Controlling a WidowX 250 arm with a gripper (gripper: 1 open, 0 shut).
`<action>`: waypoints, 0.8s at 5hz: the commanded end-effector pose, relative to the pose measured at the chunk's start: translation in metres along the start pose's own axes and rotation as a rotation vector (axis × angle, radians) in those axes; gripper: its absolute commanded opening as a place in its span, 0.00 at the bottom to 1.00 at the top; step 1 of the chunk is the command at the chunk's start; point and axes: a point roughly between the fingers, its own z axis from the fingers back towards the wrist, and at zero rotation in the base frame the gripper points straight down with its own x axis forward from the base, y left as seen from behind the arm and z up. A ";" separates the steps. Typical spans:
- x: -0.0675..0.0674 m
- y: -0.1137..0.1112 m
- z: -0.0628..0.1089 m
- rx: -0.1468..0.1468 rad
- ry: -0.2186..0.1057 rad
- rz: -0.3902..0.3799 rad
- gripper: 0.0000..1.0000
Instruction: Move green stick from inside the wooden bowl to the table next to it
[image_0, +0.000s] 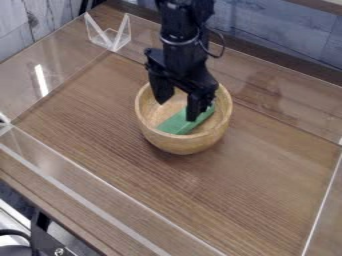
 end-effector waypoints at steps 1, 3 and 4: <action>0.003 -0.008 0.006 0.015 -0.050 -0.024 1.00; 0.024 0.005 -0.005 0.029 -0.057 -0.032 1.00; 0.026 0.009 -0.013 0.030 -0.068 -0.035 1.00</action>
